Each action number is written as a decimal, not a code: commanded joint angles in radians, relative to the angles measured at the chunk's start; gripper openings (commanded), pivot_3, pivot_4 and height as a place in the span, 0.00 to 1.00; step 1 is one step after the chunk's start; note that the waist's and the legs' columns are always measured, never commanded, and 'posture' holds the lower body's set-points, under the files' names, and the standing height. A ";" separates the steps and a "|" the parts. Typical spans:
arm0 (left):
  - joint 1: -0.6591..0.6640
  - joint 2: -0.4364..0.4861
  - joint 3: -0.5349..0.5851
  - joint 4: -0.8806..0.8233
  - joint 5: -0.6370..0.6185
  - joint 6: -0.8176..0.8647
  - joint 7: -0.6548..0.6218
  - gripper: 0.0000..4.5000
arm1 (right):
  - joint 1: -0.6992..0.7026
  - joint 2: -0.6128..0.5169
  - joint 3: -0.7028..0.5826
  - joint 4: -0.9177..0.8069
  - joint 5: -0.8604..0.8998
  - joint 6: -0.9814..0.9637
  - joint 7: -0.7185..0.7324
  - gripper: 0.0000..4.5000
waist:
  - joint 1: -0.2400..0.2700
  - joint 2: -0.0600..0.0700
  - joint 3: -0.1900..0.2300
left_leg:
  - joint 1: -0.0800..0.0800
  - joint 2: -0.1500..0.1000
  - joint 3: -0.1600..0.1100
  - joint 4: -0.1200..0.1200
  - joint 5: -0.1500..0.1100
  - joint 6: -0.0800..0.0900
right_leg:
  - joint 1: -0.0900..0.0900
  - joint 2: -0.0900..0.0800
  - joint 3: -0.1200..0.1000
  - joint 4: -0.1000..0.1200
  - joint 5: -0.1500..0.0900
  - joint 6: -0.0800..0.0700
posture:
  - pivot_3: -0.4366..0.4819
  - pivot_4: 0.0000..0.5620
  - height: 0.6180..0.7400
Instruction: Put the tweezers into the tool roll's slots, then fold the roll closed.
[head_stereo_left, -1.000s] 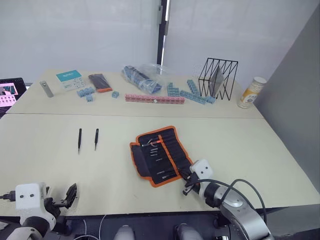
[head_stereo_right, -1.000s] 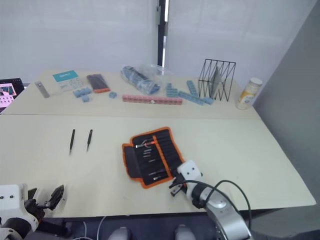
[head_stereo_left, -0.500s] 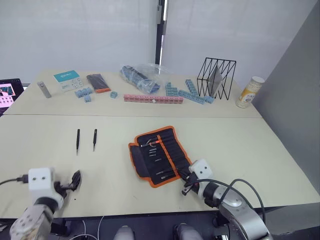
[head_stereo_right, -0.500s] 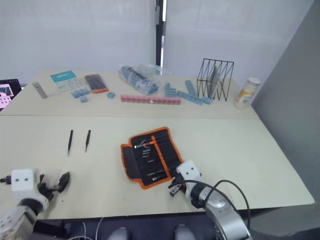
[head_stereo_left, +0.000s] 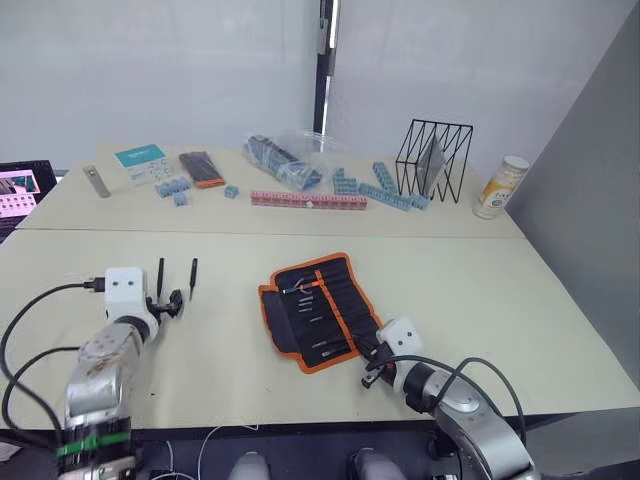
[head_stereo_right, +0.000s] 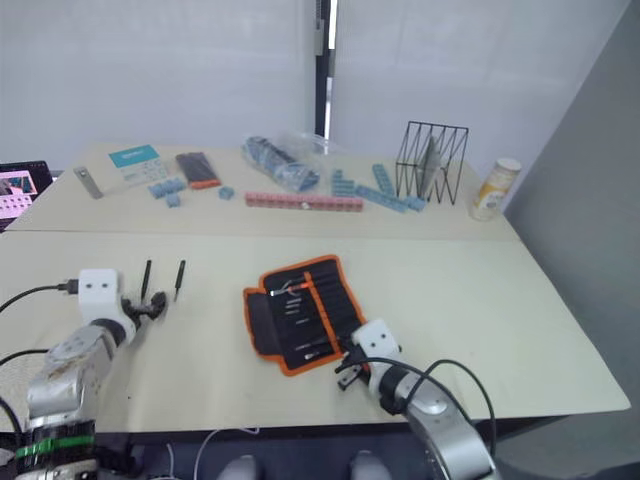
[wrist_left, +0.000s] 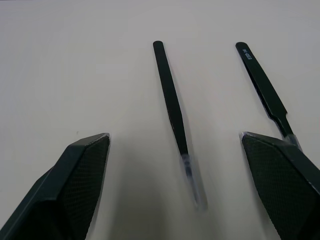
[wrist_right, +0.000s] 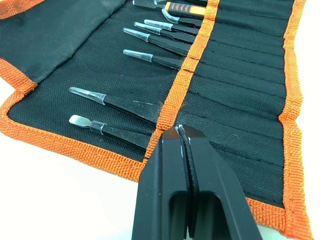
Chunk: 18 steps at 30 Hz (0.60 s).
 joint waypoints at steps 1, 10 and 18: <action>-0.021 0.000 -0.034 0.073 0.016 0.013 0.008 0.99 | 0.035 -0.010 0.044 0.111 -0.028 0.105 0.002 0.00 | -0.001 0.000 0.000 | 0.003 0.000 0.000 0.000 0.000 0.000 | 0.003 0.000 0.000 0.000 0.000 0.000 | 0.48 0.27 0.81; -0.047 -0.023 -0.050 0.128 0.007 -0.017 0.013 0.45 | 0.027 -0.009 0.043 0.110 -0.028 0.109 0.000 0.00 | -0.002 0.007 -0.002 | 0.006 0.000 -0.001 0.000 0.000 0.000 | 0.006 -0.001 0.000 -0.002 0.000 0.000 | 0.48 0.27 0.81; -0.044 -0.011 -0.022 0.132 0.003 -0.027 0.045 0.01 | 0.023 -0.014 0.040 0.118 -0.031 0.103 0.002 0.00 | -0.004 0.009 -0.002 | 0.006 -0.001 -0.001 0.000 0.000 0.000 | 0.006 -0.001 0.000 -0.003 0.000 0.000 | 0.48 0.27 0.81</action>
